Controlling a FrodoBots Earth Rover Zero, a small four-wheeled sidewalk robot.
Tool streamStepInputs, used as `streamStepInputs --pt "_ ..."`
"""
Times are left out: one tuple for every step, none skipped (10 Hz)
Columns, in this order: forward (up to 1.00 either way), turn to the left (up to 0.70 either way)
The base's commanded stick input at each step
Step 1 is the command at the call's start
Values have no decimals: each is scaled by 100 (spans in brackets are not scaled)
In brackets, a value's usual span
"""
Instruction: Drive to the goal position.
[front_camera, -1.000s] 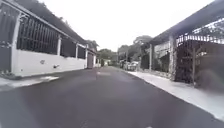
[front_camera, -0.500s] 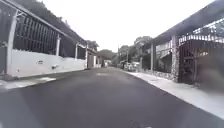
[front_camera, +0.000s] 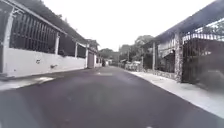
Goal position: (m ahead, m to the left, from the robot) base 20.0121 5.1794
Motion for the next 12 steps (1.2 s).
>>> streamStepInputs --pt "50 -11" --pt "50 -17" --pt "50 -22" --pt "50 -28" --pt "50 -33" --pt "50 -39" --pt "50 -44" --pt "50 -49" --pt "50 -44" --pt "50 -37" --pt "50 -30" --pt "50 -23"
